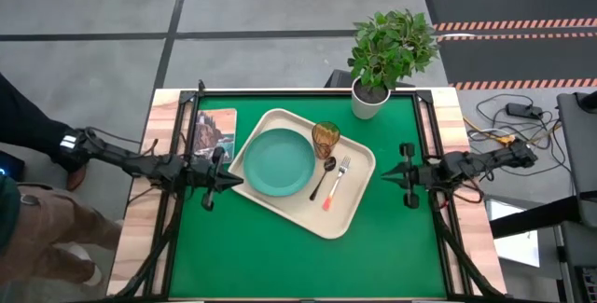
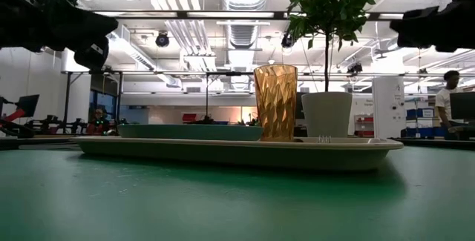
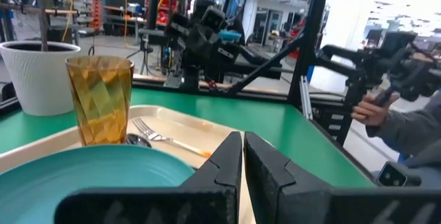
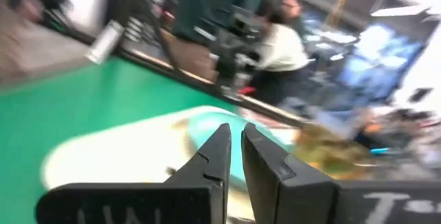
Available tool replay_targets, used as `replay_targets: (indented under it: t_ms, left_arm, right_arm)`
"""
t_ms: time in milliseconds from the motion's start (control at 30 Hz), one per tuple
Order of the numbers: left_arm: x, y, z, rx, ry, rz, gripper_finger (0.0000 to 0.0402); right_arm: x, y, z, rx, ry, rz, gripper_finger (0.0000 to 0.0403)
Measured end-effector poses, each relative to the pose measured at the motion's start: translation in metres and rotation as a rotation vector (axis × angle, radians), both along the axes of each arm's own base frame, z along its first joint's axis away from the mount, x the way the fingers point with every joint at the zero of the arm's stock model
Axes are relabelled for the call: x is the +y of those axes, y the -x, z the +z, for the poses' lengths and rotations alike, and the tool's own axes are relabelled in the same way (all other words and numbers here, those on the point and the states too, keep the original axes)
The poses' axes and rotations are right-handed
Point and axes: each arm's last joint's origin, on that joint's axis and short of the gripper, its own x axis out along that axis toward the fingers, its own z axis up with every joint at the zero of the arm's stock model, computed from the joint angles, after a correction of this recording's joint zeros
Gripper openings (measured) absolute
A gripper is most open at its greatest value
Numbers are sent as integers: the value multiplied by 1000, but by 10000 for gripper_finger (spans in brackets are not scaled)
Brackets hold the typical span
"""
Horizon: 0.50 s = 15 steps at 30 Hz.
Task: Pick and place plate/cup/fork/spoon on tray
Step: Return to Home Position
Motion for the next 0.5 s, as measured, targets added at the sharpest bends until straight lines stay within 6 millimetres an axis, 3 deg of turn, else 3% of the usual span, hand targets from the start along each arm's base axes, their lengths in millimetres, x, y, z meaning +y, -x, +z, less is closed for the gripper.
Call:
replay_targets:
  t_ms: [100,500]
  left_arm:
    - [0,-1,-3,23,-6,0,0]
    - [-2,-6,-13,116,-30,0,0]
  right_arm:
    - [-2,-1,0,1,112,-67,27]
    - [-2,-2,0,9,137,-72,27]
